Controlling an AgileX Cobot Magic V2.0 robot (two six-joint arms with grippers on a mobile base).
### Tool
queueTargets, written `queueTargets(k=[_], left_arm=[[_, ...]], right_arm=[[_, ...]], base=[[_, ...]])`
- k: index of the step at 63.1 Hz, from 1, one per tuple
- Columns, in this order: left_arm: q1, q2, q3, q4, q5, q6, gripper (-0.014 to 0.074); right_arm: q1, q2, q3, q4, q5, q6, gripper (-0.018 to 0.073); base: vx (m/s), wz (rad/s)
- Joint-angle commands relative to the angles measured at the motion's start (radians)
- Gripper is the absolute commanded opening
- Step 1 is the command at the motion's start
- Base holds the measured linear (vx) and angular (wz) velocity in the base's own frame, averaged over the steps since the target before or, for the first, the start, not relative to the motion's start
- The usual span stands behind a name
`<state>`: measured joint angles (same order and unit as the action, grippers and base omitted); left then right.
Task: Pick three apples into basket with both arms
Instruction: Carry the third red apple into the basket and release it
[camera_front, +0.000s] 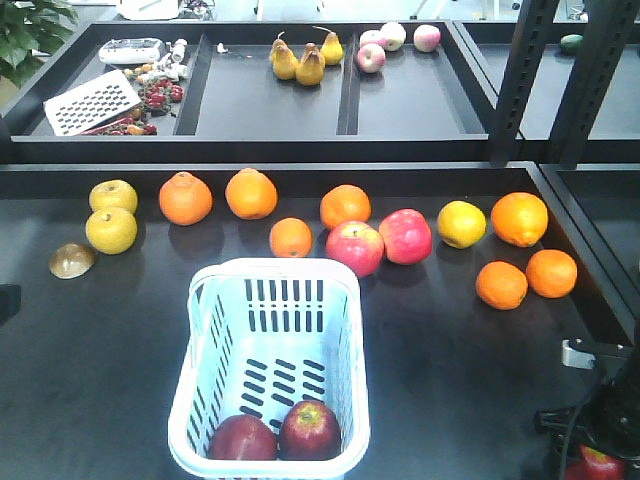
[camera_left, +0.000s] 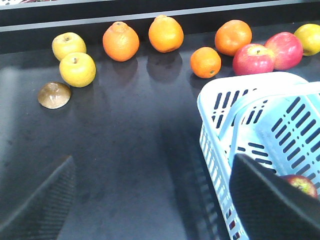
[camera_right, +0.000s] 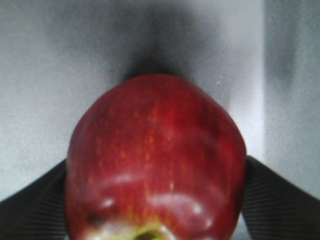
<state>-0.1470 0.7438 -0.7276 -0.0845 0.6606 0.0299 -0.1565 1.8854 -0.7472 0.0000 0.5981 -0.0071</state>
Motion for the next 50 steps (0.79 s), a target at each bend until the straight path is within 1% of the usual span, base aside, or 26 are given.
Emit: queueTargets(k=[1, 6, 14, 19, 26, 32, 40, 44, 47, 48, 50], left_arm=[[0.002, -0.005, -0.027, -0.005, -0.060, -0.010, 0.0588], [0.002, -0.005, -0.027, -0.005, -0.060, -0.010, 0.0588], [0.002, -0.005, -0.027, -0.005, -0.060, -0.010, 0.0588], [0.002, -0.005, -0.027, -0.005, -0.060, -0.010, 0.0588], [0.002, -0.005, -0.027, -0.005, -0.060, -0.010, 0.0588], [0.002, -0.005, -0.027, -0.005, -0.060, -0.010, 0.0588], [0.002, -0.005, -0.027, -0.005, -0.060, -0.010, 0.0588], [0.002, -0.005, -0.027, -0.005, -0.060, -0.010, 0.0588], [0.002, -0.005, -0.027, -0.005, -0.060, -0.010, 0.0588], [0.002, -0.005, -0.027, -0.005, -0.060, -0.010, 0.0588], [0.002, -0.005, -0.027, -0.005, -0.060, -0.010, 0.0588]], right_arm=[[-0.003, -0.034, -0.015, 0.000, -0.001, 0.007, 0.0410], [-0.003, -0.034, -0.017, 0.000, 0.007, 0.007, 0.0331], [-0.003, -0.053, -0.033, 0.005, 0.045, 0.037, 0.0253], [-0.001, -0.094, -0.052, 0.017, 0.078, 0.038, 0.0231], [-0.001, -0.195, -0.067, 0.048, 0.104, 0.028, 0.0232], [0.025, -0.319, -0.065, 0.063, 0.106, 0.025, 0.0234], [0.143, -0.490, -0.063, 0.088, 0.114, 0.025, 0.0236], [0.240, -0.568, -0.063, 0.115, 0.106, 0.025, 0.0237], [0.315, -0.611, -0.063, 0.155, 0.087, 0.025, 0.0237], [0.355, -0.624, -0.063, 0.167, 0.079, 0.025, 0.0237], [0.409, -0.651, -0.063, 0.197, 0.059, 0.026, 0.0238]], base=[[0.00, 0.00], [0.00, 0.00], [0.00, 0.00], [0.00, 0.00], [0.00, 0.00], [0.00, 0.00], [0.00, 0.00], [0.00, 0.00], [0.00, 0.00], [0.00, 0.00], [0.00, 0.00]])
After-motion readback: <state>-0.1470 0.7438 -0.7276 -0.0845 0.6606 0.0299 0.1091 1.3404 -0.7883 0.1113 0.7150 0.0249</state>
